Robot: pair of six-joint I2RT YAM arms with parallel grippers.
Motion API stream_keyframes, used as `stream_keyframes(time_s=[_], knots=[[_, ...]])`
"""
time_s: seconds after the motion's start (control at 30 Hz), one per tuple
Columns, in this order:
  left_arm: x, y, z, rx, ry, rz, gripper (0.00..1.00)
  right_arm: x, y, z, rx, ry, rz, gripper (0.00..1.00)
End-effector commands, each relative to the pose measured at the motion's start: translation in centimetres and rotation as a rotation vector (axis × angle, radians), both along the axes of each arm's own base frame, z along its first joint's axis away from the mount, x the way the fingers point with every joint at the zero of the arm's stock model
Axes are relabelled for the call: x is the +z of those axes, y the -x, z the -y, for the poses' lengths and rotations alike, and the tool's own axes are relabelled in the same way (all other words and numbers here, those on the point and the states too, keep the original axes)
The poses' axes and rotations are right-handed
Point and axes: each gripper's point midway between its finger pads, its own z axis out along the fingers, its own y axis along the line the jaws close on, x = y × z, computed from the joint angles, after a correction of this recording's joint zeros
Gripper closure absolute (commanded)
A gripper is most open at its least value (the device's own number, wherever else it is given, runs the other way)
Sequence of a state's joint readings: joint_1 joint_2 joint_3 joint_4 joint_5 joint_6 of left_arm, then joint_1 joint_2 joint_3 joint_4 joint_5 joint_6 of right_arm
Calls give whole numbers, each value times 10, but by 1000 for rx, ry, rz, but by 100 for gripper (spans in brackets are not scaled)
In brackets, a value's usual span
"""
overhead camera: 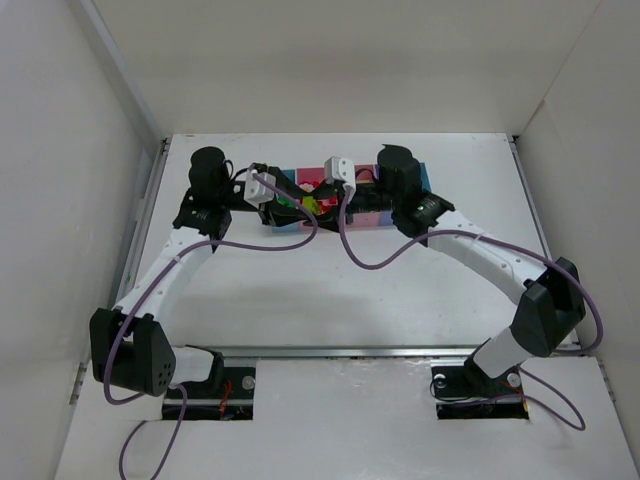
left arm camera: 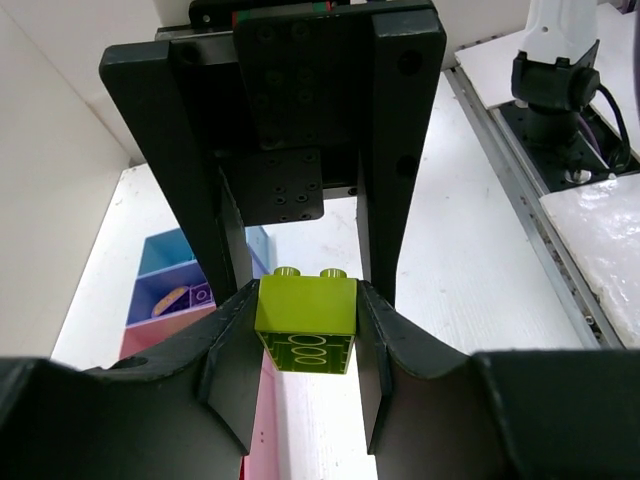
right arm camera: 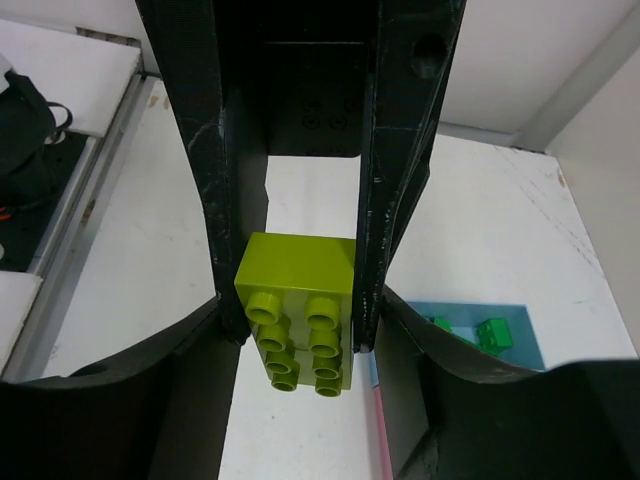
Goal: Sort the legos into containers by color
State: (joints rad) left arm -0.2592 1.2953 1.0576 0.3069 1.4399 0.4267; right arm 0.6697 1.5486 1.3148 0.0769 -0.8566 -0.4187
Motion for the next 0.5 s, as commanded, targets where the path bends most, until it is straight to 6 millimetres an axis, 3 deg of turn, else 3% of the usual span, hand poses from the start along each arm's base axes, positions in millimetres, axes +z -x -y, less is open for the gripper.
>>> stream_keyframes(time_s=[0.0, 0.07, 0.13, 0.2, 0.27, 0.37, 0.47], knots=[[21, 45, -3, -243, 23, 55, 100, 21, -6, -5, -18, -57, 36, 54], [21, 45, -3, -243, 23, 55, 100, 17, -8, -3, -38, -49, 44, 54], [24, 45, -3, -243, 22, 55, 100, 5, -9, 1, -59, -29, 38, 47], [27, 45, -3, -243, 24, 64, 100, 0, -9, 6, -67, -22, 42, 29], [27, 45, -3, -243, 24, 64, 100, 3, -5, 10, -65, -24, 69, 24], [27, 45, -3, -243, 24, 64, 100, 3, -5, 12, -75, -23, 70, 22], [27, 47, -1, -252, 24, 64, 100, 3, -5, 12, -76, -23, 70, 29]])
